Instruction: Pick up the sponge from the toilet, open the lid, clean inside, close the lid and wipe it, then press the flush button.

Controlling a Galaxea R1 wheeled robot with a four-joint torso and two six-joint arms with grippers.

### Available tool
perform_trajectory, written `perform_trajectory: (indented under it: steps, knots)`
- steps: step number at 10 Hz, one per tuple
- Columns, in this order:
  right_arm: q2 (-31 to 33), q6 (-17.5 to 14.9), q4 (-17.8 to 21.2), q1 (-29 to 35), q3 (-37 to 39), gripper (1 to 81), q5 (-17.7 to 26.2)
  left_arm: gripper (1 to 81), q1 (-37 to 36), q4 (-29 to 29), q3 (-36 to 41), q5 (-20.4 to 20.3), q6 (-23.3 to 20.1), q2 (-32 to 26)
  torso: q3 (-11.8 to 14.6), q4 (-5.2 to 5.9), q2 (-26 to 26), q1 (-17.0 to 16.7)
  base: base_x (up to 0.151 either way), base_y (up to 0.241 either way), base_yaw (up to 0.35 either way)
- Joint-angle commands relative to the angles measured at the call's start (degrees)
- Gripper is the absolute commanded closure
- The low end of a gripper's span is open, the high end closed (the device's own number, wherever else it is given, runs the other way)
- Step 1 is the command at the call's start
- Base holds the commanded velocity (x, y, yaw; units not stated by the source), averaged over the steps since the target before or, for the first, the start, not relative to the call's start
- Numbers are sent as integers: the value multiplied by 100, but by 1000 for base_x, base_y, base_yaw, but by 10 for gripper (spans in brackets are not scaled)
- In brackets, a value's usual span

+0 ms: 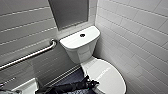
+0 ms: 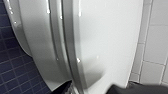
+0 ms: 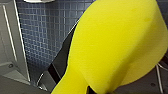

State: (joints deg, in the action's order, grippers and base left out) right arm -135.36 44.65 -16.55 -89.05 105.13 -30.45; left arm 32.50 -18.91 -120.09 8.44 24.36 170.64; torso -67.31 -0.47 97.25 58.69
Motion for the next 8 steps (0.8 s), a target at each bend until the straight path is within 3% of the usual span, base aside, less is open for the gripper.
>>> perform_trajectory:
  steps: [1, 5, 8]
  knots:
    - [200, 17, -146, -39, -12, 811, 241, 10, -723, -113, -22, 264, 121, 171, 0, 0, 0, 0, 0, 0, 0]
    - [165, 17, -146, -12, 32, 811, 241, 10, -732, -60, -876, 334, 140, 691, 0, 0, 0, 0, 0, 0, 0]
    - [121, 17, -146, 23, 121, 811, 241, 10, -757, -52, -762, 334, 140, 743, 0, 0, 0, 0, 0, 0, 0]
